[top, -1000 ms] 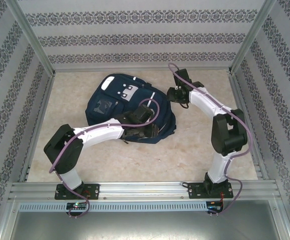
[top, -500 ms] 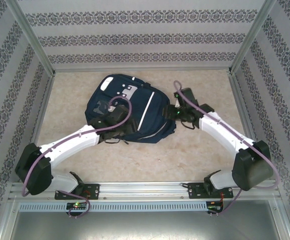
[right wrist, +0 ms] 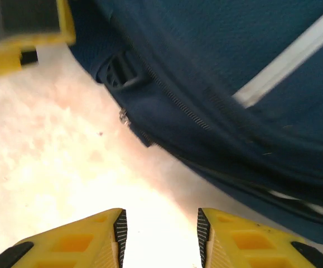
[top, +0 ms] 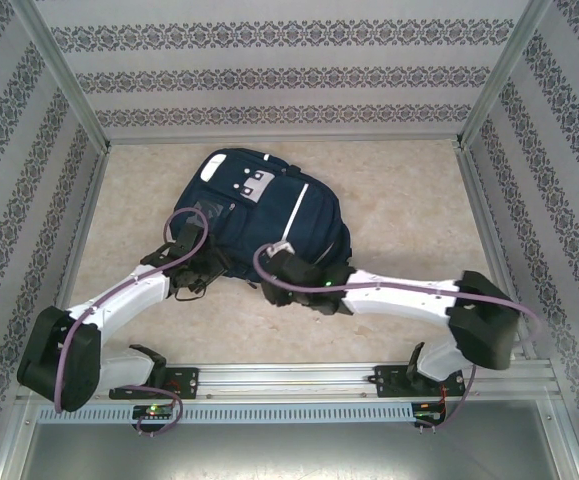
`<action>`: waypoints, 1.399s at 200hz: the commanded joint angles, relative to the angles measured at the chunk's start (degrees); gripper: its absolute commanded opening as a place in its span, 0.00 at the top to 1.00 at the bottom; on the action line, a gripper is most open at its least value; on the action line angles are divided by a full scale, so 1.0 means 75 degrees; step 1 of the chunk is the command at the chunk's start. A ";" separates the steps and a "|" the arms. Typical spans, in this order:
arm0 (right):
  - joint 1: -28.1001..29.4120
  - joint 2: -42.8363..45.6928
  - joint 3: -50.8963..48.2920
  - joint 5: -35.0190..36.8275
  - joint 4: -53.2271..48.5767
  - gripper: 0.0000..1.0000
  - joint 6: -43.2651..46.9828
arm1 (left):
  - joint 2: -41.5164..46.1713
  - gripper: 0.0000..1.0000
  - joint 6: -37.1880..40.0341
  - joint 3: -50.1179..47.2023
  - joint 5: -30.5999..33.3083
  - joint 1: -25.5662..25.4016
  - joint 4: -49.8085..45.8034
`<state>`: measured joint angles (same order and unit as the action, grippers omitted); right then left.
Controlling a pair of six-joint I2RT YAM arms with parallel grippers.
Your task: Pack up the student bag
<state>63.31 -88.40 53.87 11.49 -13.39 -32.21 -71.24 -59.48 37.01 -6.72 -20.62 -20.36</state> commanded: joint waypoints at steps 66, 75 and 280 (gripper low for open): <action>0.1122 -0.2721 0.1594 0.2375 0.0419 0.65 -0.0297 | 0.0286 0.37 0.0473 -0.0337 -0.1054 0.1055 0.0322; 0.1123 -0.2803 0.1575 0.2522 0.0475 0.65 -0.0417 | 0.0344 0.37 0.0530 -0.0341 -0.1126 0.1100 0.0301; 0.0629 -0.3538 0.1349 0.2240 0.1991 1.00 0.0163 | 0.0068 0.37 0.0457 -0.0670 -0.1580 0.1154 0.0906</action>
<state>68.88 -113.97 63.09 27.62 0.93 -32.10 -70.57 -55.75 32.69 -17.85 -12.62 -15.49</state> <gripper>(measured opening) 0.035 0.628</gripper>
